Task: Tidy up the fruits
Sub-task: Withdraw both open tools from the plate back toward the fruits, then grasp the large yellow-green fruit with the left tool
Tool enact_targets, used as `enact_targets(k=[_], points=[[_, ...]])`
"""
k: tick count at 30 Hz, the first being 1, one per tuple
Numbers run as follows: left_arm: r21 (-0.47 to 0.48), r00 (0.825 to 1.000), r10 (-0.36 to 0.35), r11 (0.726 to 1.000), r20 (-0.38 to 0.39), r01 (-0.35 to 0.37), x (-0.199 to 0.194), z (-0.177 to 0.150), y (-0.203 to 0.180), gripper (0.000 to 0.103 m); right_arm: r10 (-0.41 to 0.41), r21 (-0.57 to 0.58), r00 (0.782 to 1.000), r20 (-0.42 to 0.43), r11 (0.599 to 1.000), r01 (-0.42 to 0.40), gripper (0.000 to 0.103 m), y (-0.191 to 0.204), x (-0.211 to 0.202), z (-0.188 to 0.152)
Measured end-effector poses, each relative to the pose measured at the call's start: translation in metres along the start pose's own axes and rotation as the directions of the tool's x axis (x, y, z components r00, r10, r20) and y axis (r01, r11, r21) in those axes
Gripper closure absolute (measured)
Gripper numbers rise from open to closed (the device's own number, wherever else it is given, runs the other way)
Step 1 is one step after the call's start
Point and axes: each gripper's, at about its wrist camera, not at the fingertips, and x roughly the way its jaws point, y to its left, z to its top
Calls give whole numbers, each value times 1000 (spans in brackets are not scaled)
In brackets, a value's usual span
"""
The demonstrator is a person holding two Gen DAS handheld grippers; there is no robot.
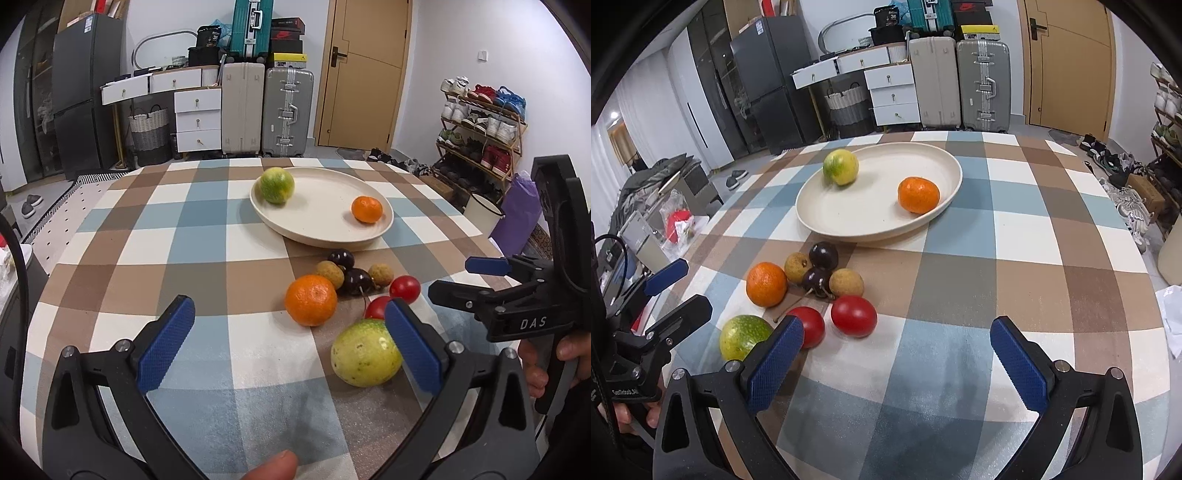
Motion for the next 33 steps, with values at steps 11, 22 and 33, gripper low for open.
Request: enact_targets(k=[11,22,33], points=[[76,996,-53,995,-75,58,12,-8,-19,0,-1,-61,998,-58,998,-2,0,4,8,-9],[78,987,-69,994,-146,81,27,-15,-23,0,11,-80,997,-70,997,-16,1,8,17,-10],[117,980,-108,985,-170,128,30,-17,-33,15,2,-97,998,-69,995,-8,4,10,22,-5]])
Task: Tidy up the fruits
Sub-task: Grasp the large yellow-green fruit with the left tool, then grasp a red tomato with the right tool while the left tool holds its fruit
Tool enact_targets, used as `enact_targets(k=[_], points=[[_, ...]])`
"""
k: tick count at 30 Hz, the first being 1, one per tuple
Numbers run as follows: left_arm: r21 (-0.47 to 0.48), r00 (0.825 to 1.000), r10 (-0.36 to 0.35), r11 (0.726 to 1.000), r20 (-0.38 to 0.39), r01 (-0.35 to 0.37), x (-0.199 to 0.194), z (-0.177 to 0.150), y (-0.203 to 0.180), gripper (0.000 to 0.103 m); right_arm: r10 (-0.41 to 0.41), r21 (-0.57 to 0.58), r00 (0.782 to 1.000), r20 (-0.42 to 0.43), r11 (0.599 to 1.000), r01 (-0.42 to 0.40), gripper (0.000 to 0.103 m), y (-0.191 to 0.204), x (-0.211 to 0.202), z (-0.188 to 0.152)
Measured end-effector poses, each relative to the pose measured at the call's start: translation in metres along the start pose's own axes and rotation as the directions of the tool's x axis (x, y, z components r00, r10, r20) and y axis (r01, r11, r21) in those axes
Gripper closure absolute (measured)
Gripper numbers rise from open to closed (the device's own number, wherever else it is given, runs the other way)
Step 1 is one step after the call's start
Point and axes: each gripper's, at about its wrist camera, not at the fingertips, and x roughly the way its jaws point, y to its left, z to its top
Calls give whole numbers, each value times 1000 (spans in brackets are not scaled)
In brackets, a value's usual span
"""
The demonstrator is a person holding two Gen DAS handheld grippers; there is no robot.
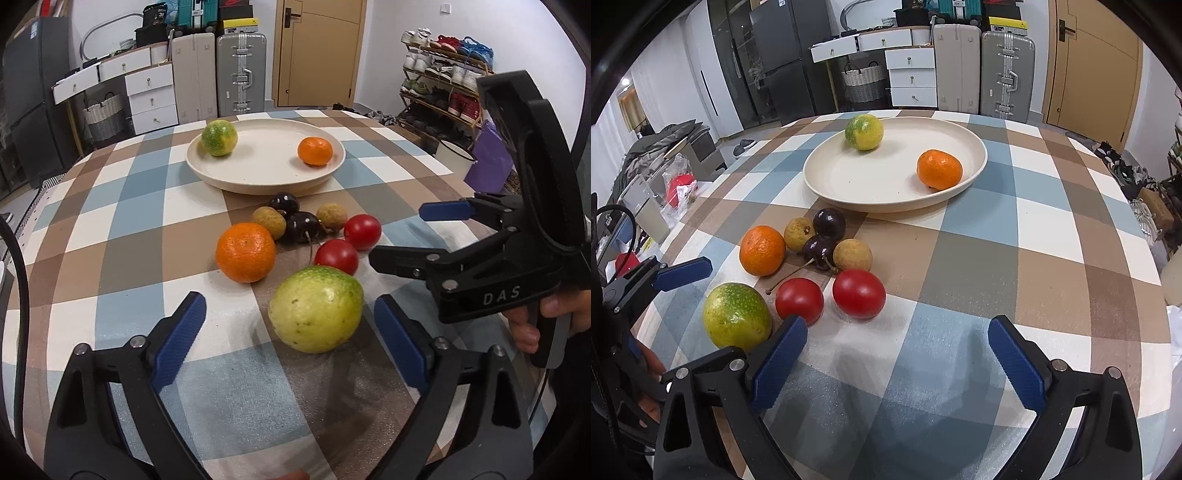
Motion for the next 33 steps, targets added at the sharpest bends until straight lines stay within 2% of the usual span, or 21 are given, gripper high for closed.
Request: enact_targets(k=[2,8,12,15,29,33], points=[[3,1000,-4,1000,-10,4,2,0,-1,24,-3,-4,1000,-1,1000,3,5,1,1,1],[18,1000,-29,999,-1,29,0,-1,-4,39,-1,-15,1000,-5,1000,1,9,4,5,2],[31,998,-65,997,-2,65,-2,-2,-7,53,6,-10,1000,-2,1000,-6,14,4,6,2],[39,998,-60,997,-1,60,-3,-3,-10,53,6,-13,1000,2,1000,-6,17,6,6,4],[-26,996,-88,996,11,89,-6,-3,3,53,14,-12,1000,3,1000,-14,18,6,5,0],[-50,996,-84,995,31,85,-9,-3,10,53,12,-1,1000,11,1000,-12,22,6,4,0]])
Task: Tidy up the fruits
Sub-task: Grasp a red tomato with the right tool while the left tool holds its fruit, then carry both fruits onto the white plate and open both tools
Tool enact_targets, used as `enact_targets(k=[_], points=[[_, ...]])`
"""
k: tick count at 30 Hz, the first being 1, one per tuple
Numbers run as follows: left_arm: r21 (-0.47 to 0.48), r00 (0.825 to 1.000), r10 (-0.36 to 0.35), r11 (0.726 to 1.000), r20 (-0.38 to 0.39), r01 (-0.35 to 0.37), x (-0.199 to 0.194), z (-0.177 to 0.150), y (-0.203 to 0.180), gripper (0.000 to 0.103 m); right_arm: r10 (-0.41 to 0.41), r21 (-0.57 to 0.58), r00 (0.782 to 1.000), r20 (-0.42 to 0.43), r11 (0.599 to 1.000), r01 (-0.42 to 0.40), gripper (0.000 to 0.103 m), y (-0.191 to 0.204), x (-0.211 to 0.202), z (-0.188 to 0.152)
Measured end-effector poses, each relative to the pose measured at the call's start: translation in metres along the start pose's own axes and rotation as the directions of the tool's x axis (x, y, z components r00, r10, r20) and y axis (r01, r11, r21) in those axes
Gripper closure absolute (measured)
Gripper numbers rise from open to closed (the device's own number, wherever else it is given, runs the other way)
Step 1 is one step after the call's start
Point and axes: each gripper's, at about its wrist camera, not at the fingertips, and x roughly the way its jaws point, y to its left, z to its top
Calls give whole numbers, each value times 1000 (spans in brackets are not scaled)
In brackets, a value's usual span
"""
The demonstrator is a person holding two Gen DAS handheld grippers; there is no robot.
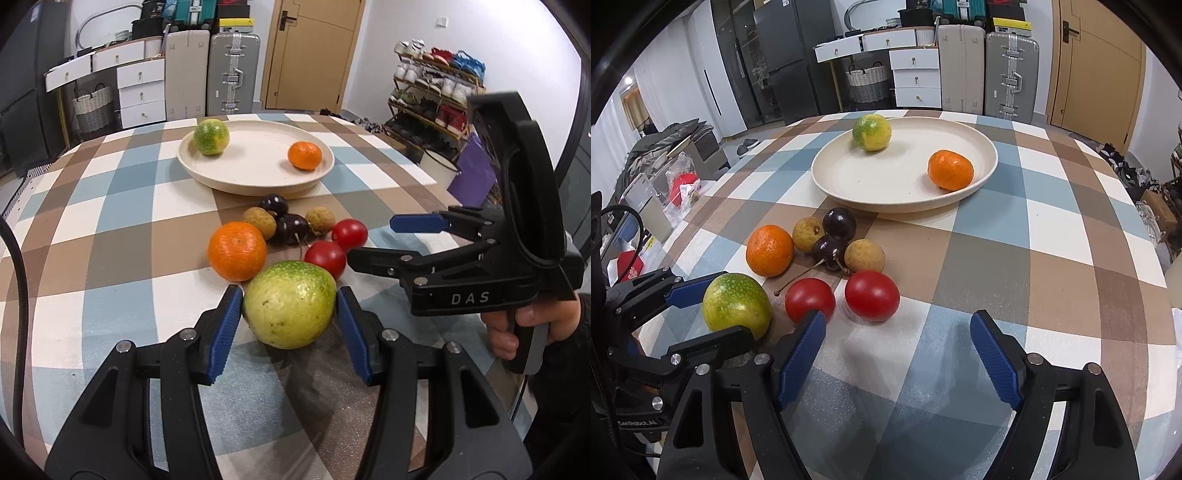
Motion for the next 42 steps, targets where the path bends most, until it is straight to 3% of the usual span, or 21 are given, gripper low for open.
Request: enact_targets(k=[9,20,28,35,42], points=[[-46,999,18,999,27,-17,-4,2,11,53,9,50,1000,21,999,-10,28,-1,1,5],[-68,999,28,997,46,-25,-6,3,15,53,47,93,999,15,995,-48,47,-4,8,6],[-76,999,27,997,46,-24,-6,3,17,53,54,101,998,19,993,-56,54,-1,9,7],[-78,998,29,997,56,-24,-8,4,17,53,66,85,998,21,994,-68,70,4,7,5],[-65,996,44,997,81,-39,-13,8,14,53,75,71,996,49,994,-78,71,8,0,4]])
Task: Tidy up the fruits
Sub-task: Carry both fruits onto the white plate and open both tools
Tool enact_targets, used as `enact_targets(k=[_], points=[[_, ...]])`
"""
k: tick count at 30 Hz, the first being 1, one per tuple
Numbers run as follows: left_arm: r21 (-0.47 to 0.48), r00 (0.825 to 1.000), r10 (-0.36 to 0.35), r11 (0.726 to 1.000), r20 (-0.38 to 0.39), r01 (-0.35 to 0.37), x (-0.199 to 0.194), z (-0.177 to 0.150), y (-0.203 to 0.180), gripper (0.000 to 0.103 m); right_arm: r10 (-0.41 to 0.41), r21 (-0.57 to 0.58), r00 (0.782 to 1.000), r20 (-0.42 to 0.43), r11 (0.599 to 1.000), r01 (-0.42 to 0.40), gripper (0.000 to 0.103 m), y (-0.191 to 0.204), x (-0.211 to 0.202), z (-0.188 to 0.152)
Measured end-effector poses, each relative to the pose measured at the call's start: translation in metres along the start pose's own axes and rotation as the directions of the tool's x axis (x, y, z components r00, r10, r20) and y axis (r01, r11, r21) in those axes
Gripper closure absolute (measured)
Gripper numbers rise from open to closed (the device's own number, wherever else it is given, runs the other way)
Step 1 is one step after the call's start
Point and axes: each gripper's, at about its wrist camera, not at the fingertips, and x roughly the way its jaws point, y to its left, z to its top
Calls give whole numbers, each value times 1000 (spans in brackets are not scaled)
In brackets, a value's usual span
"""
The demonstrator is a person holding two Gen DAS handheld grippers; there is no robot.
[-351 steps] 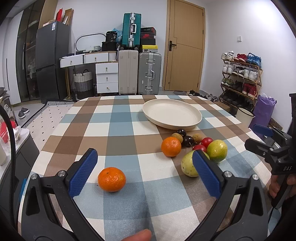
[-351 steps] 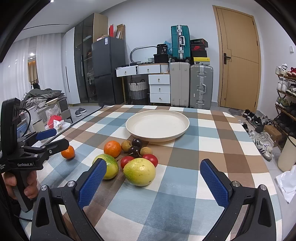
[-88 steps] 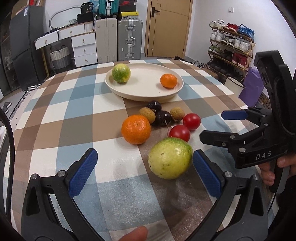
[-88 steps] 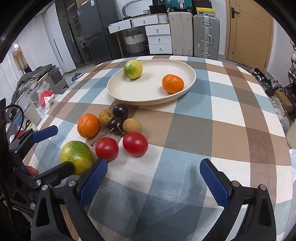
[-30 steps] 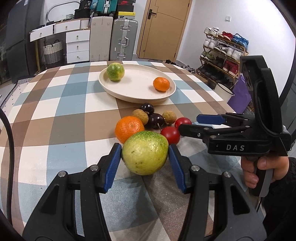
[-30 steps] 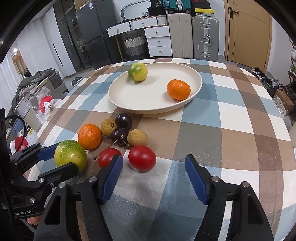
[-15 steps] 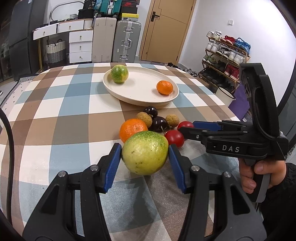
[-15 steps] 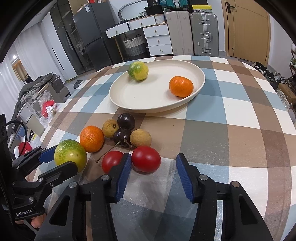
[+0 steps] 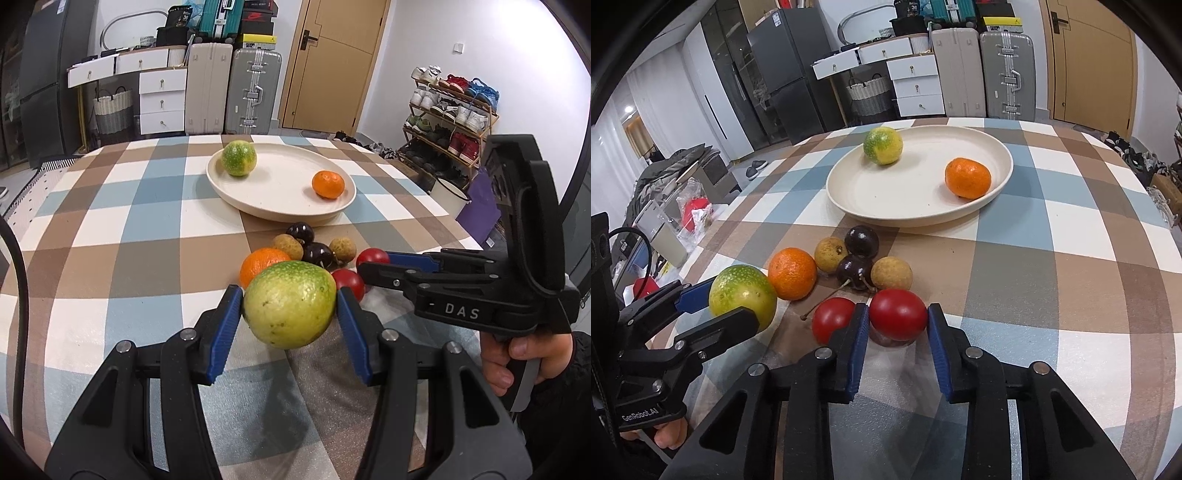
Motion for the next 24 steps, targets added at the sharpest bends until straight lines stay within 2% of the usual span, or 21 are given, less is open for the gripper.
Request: enact_targets(k=[13,24], points=[[8,998,27,1000,57,-27,-4,18,-1,53,33,-15,995,95,999,-32,71,-5,-28,8],[-3,991,44,999,130,-44,11,55,2,53,54,-22,984,167,998,-51,71,-10,-32,26]])
